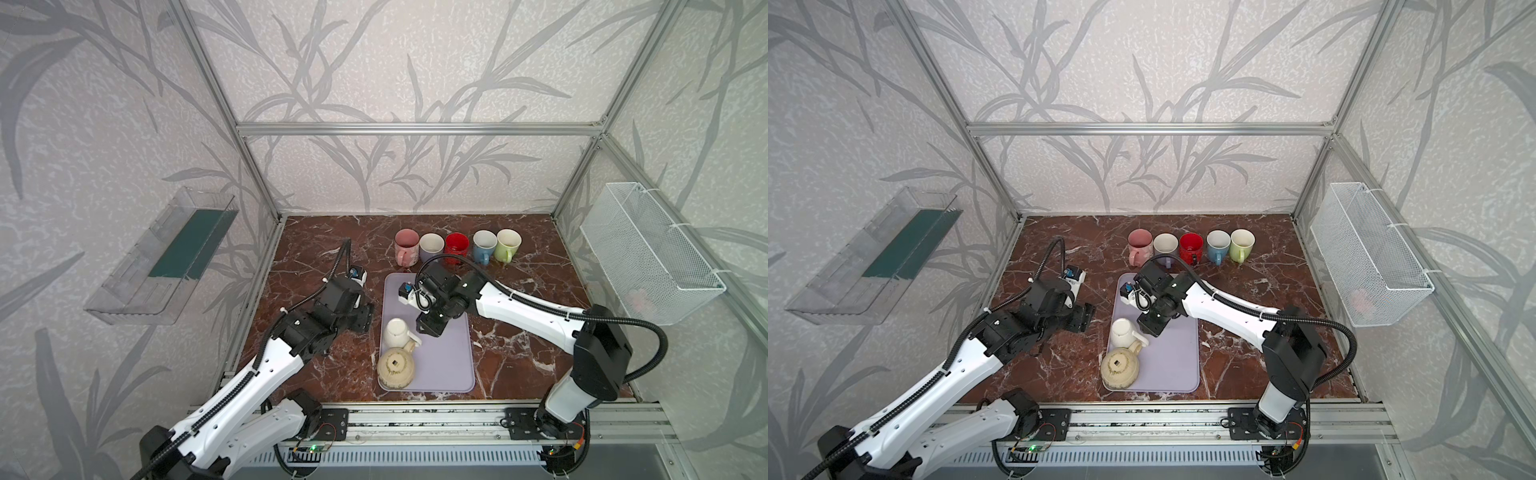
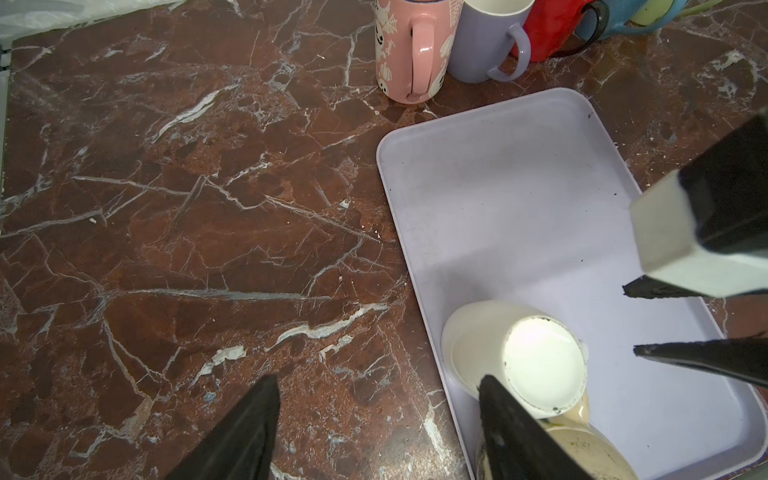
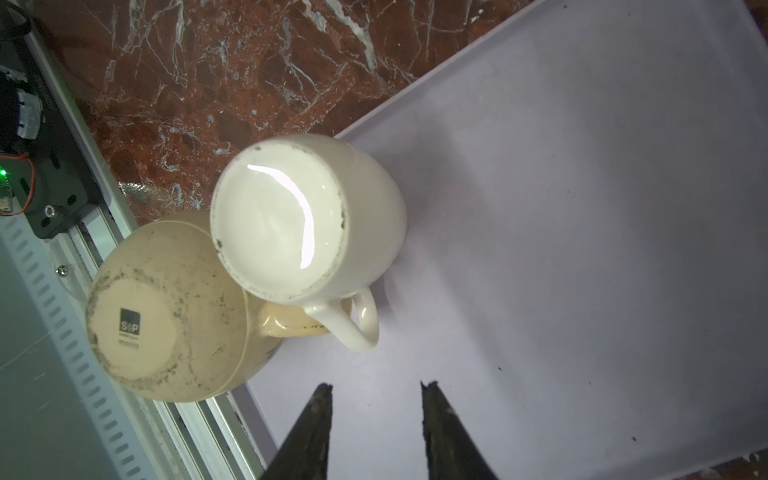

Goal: Turn the mug right side up
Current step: 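Move the right gripper over the white mug lying on the tray and lower it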

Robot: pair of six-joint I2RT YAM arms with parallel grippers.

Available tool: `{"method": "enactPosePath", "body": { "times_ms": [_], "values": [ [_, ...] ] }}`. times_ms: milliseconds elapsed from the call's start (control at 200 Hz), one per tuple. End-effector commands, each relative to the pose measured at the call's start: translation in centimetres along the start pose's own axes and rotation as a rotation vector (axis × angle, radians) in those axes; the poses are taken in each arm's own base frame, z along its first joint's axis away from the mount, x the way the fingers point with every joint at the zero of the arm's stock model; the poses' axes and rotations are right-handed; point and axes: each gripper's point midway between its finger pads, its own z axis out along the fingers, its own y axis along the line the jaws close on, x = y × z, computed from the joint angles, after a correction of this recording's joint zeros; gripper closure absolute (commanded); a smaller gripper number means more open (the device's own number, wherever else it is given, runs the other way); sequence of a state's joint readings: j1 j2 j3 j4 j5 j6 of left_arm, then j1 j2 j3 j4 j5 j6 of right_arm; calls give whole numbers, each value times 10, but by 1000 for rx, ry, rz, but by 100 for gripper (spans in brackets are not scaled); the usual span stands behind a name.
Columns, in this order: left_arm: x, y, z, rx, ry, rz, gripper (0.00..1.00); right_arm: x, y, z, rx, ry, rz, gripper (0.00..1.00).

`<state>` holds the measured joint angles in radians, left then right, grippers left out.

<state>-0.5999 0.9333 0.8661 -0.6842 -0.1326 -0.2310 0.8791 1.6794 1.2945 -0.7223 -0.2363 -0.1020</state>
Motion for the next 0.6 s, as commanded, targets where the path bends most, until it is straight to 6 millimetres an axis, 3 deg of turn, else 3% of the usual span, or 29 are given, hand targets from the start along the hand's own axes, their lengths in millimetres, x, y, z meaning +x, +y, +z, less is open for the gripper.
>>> {"method": "enactPosePath", "body": {
  "times_ms": [0,90,345,595],
  "values": [
    [5,3,0,-11,16,16,26,-9,12,3,-28,-7,-27,60],
    [5,4,-1,-12,14,15,26,-5,15,19,-54,29,-26,59],
    [5,3,-1,-7,13,17,26,-7,19,35,-68,61,-37,58],
    [4,5,-4,-12,-2,12,26,-6,17,48,-71,85,-30,70]
  ]
}}
